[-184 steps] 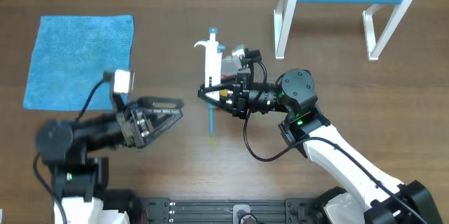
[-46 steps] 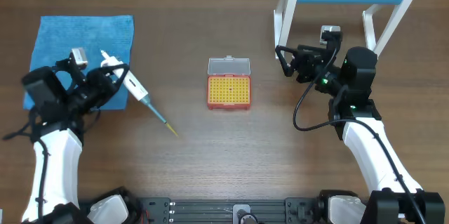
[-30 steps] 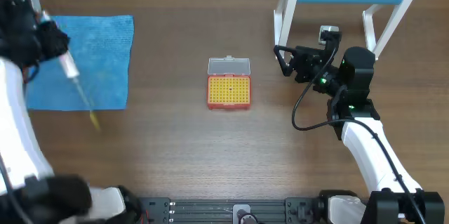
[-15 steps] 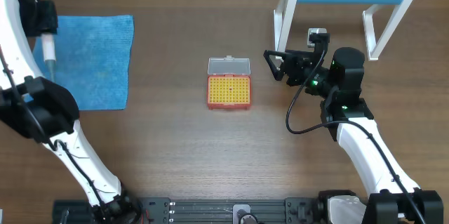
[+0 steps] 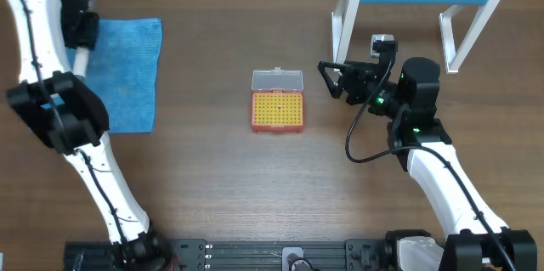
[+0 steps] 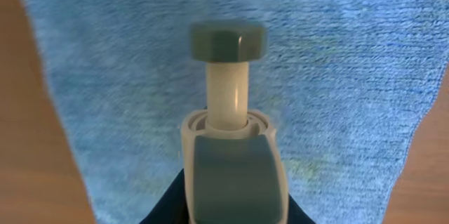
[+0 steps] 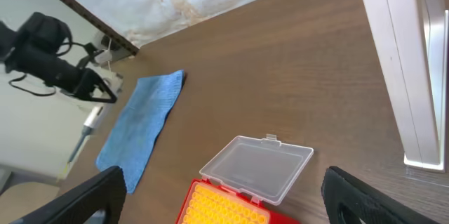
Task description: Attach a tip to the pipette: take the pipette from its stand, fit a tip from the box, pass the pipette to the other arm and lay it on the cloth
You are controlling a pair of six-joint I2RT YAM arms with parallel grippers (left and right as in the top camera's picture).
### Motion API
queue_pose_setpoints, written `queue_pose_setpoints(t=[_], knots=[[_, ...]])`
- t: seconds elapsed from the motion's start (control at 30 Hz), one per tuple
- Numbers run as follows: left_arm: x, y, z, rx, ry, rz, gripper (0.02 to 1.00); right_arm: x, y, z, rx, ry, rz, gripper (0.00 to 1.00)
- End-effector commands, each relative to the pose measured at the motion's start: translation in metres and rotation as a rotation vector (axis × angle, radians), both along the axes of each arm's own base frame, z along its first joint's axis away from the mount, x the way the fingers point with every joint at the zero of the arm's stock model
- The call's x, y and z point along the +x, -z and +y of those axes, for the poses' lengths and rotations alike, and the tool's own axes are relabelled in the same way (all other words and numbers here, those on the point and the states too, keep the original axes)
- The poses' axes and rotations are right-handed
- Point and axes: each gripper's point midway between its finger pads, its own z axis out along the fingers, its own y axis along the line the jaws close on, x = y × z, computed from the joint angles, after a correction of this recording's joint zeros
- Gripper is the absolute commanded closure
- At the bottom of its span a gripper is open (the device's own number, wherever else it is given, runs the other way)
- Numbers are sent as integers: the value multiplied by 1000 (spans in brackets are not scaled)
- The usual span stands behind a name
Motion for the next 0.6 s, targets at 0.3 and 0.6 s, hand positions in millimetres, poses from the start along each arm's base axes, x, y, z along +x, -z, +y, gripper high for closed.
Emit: queue_pose_setpoints(t=[0.3, 0.6], knots=[[2, 63, 6, -17, 3, 88, 991, 2, -5, -1, 5, 16, -7, 102], [23, 67, 7, -55, -15, -11, 989, 2, -5, -1, 4, 16, -7, 102]])
